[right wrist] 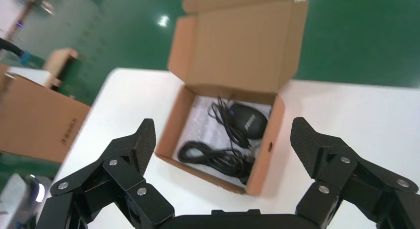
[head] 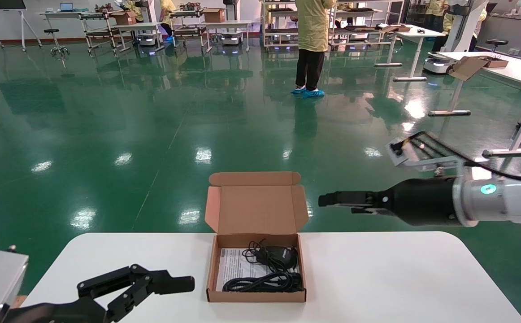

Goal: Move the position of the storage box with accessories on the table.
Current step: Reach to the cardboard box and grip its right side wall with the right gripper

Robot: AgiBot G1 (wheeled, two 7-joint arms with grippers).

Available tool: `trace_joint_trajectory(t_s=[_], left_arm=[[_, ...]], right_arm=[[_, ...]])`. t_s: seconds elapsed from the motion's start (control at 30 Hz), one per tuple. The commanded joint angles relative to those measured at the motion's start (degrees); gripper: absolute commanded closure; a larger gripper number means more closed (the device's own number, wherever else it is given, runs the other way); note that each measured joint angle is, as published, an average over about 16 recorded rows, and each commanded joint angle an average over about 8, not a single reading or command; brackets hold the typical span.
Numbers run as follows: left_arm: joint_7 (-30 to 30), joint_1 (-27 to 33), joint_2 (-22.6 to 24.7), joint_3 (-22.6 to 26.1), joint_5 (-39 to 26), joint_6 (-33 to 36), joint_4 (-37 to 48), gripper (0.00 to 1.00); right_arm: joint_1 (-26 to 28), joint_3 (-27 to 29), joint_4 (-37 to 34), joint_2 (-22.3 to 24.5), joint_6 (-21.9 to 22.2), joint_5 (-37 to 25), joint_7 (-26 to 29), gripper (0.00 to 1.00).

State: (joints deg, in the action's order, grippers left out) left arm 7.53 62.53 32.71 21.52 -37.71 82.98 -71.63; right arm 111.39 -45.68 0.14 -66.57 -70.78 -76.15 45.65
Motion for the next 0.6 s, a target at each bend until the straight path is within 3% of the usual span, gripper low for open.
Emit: trace_joint_trajectory(t_s=[0.03,0.23,0.6], left_arm=[[0.0,0.0,0.0,0.0,0.0,0.0,0.0,0.0],[0.0,0.0,0.0,0.0,0.0,0.0,0.0,0.0],[0.0,0.0,0.0,0.0,0.0,0.0,0.0,0.0]], right_arm=[[0.0,-0.9,-0.4,-1.1,0.8,-1.3,0.8,0.0],[-1.4,-2.6,-0.7,-3.9,5.3,-3.8,1.5,0.0],[-6.7,-3.3,-0.1,-9.9,19.0,-4.7,2.3,0.0]])
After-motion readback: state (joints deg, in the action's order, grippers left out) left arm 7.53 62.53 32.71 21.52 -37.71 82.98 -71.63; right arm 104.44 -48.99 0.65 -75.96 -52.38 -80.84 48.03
